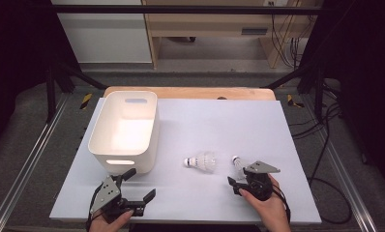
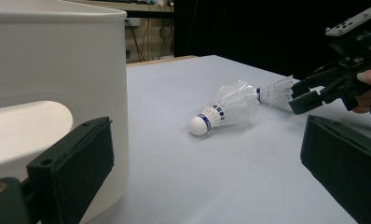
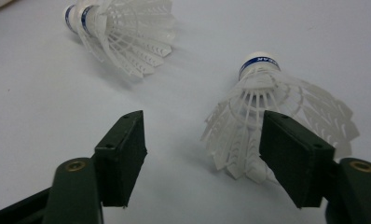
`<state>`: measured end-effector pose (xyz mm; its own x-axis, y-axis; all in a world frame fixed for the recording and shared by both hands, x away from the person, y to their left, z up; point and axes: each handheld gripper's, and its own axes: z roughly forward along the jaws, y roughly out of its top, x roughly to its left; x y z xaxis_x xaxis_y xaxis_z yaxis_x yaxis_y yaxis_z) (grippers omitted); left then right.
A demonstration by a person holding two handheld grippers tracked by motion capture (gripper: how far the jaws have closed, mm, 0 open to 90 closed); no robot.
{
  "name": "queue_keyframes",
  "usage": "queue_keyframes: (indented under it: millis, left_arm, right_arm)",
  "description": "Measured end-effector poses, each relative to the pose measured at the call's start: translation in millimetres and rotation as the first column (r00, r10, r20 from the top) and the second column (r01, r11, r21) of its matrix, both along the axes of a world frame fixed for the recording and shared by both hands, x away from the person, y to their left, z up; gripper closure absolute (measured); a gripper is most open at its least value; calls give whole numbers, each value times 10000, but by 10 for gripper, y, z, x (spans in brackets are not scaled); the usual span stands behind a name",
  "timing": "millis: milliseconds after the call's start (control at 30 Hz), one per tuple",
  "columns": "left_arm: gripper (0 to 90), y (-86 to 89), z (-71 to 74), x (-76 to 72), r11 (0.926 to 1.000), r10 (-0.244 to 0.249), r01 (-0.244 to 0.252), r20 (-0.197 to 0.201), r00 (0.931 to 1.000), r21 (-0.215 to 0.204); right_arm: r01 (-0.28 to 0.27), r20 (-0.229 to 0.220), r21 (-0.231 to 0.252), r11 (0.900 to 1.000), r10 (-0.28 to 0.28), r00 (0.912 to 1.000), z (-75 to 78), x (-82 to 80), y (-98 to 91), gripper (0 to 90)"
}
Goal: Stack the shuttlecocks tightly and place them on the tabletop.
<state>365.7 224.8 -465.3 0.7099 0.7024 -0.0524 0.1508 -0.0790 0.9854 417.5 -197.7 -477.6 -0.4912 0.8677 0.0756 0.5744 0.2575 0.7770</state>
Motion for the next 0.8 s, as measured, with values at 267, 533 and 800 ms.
queue_keyframes:
  millis: [267,533,800]
  left_arm:
    - [26,-7,-2,1,10000,-34,34,8,10000,4]
    - [27,-3,-1,2,10000,-29,29,-5,10000,18]
    - [27,-4,0,1,10000,-32,32,2,10000,17]
  right_arm:
    - [409,53,239,9989,-411,9991,-20,107,42,469]
    - [728,-33,189,9972,-728,9973,-52,157,45,537]
    - [968,129,171,9952,-970,9952,-53,150,35,655]
